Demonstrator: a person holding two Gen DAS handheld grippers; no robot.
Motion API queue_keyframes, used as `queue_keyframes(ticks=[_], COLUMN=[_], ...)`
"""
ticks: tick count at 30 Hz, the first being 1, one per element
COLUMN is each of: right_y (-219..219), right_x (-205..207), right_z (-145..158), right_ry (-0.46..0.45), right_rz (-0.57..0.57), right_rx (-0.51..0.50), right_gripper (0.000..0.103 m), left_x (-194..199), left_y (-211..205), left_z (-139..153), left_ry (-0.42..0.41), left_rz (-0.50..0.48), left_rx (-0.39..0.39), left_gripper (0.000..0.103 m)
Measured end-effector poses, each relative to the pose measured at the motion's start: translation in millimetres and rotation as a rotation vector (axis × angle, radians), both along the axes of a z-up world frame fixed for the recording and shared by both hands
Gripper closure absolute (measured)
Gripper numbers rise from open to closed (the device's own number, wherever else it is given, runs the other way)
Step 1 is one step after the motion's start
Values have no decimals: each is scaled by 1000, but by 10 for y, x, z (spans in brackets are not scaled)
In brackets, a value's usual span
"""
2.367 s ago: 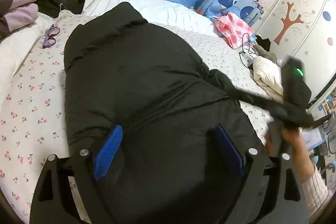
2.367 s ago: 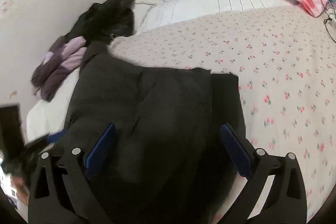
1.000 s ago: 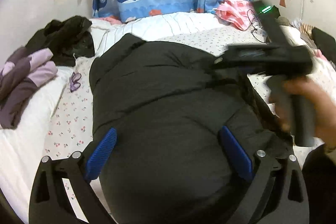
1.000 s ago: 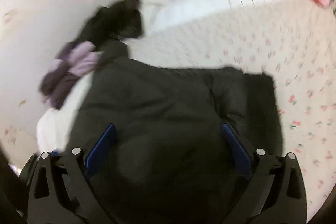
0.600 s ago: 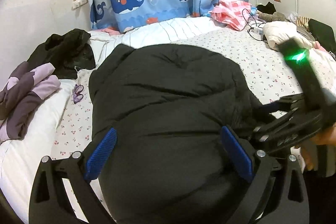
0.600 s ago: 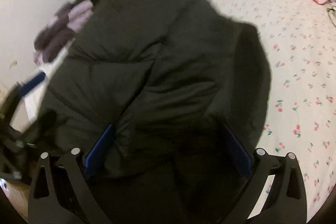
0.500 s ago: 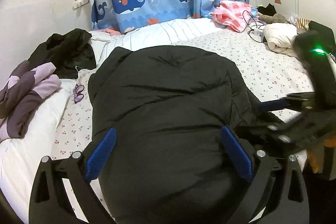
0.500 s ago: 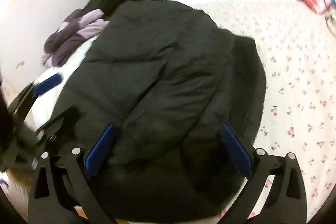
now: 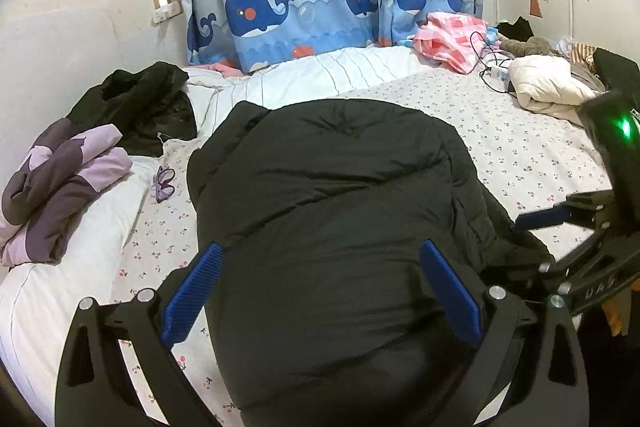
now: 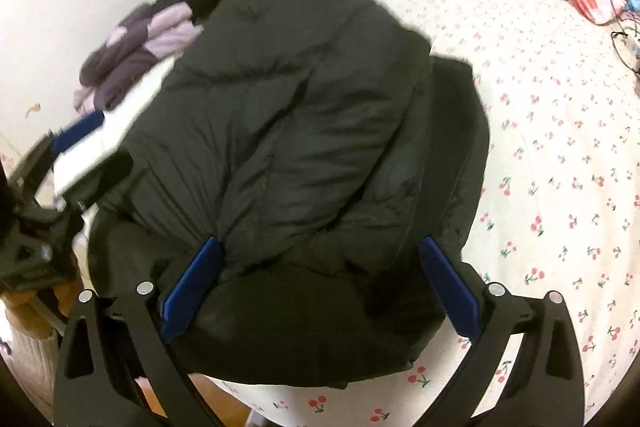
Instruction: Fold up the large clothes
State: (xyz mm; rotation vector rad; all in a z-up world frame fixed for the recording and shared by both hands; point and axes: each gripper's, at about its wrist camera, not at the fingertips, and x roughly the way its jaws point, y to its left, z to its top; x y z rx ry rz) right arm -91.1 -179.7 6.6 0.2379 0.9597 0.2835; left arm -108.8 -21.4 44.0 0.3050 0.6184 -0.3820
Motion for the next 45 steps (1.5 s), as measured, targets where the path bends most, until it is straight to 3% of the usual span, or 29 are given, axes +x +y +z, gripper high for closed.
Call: queue_keyframes(ticks=[6,9,11,13,16,19,22,24,26,28,30,33,36,38,40,41,42,44,45], right_y=[47,205,318,317,281,185,6,-5,24,38,-31,-243,-455,-557,-519,-486,-479,-442,-402], right_x=[43,198,294,322,305,341,475,661,924,1185,1322,1292,1188,1151,1083,1053,1020,910,879], right_z=[327,192,-106,-292,-247,-12,310,459,358,-4,-305,-352,-358,-527,-682,-715,-749,-852,-850], right_ry=[-154,-108,-5,36,54,-16,-135,-204,-171,-76,13,66,83,105,77,60,55,65,64], right_rz=[-36,-10,25,26,20,0,-80,-106,-105,-83,-97,-130,-160,-200,-248,-281,-318,-398,-397], right_rx=[11,-9,-49,-6,-12,-31,-21,-88,-166,-229,-186,-113,4,126,199,232,294,454,446], right_gripper=[7,7,7,7,7,7,7,7,7,7,7,7,7,7,6,6,6,6,6], left_x=[-47,-49,-36,-26,13,73,183,306,461,599,682,798,926,1034,1064,1077,1077,1013,988], left_y=[-43,-45,-32,-14,22,80,276,461,691,913,1027,1214,1364,1295,1158,1076,945,725,685], left_z=[14,29,39,43,33,43,82,89,56,-34,-101,-192,-377,-625,-778,-797,-714,-491,-438], left_ry=[-11,-15,-14,-9,5,16,75,137,216,285,311,354,489,631,689,696,652,533,498], left_rz=[-3,1,6,15,32,52,88,129,201,289,341,387,387,338,303,275,232,197,190], left_rx=[3,0,-4,-12,-16,-13,-99,-192,-301,-382,-402,-439,-538,-600,-621,-624,-591,-447,-408], left_gripper=[8,8,8,8,8,8,8,8,7,7,7,7,7,7,7,7,7,7,7])
